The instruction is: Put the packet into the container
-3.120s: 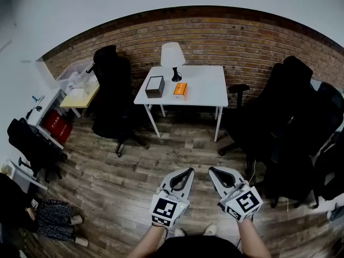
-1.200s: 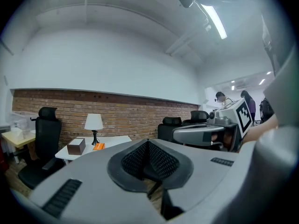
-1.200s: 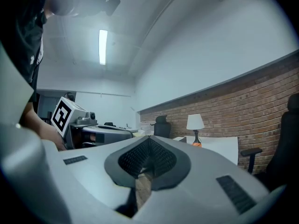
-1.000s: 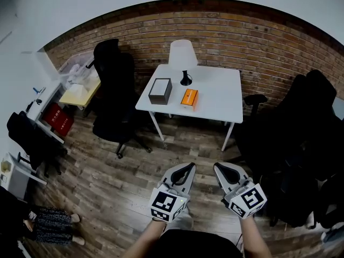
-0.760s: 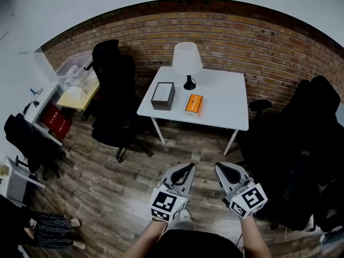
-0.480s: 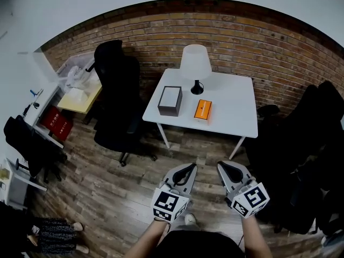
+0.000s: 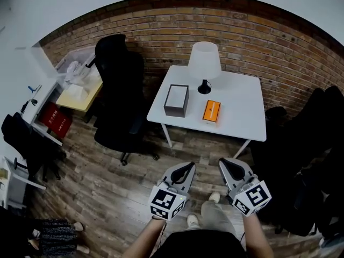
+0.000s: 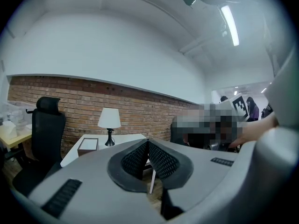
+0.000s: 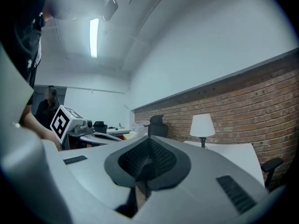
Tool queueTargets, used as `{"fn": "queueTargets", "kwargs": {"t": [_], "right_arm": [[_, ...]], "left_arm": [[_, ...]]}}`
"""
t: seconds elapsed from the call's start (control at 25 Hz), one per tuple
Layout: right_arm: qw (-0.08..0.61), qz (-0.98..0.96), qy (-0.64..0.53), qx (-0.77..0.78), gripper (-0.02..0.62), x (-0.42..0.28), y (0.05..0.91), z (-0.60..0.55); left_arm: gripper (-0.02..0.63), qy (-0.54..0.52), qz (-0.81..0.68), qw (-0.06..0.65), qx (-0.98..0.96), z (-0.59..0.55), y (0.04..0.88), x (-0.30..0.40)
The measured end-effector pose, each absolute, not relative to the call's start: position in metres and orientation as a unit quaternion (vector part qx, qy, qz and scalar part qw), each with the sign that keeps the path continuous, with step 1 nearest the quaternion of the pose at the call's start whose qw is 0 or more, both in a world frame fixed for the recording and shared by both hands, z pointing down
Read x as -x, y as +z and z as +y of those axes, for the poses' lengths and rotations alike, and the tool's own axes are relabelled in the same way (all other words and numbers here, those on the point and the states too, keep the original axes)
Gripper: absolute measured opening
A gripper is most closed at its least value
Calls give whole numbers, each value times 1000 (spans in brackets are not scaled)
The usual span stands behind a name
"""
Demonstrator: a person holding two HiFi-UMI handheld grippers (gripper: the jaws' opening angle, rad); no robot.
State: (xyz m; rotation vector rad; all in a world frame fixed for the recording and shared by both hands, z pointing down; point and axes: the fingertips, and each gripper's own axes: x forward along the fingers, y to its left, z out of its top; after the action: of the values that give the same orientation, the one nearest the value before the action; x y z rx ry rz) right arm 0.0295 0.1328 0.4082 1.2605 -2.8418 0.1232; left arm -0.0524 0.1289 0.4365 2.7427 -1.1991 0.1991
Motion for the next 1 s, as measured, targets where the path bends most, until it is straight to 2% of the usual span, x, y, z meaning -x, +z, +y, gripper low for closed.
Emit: {"fn": "queueTargets", "kwargs": {"t": [1.0], "right_arm": [[16, -915, 56, -400, 5, -56, 429, -65]], "left_arm": [[6, 74, -420, 67, -902, -52, 446, 35]]}}
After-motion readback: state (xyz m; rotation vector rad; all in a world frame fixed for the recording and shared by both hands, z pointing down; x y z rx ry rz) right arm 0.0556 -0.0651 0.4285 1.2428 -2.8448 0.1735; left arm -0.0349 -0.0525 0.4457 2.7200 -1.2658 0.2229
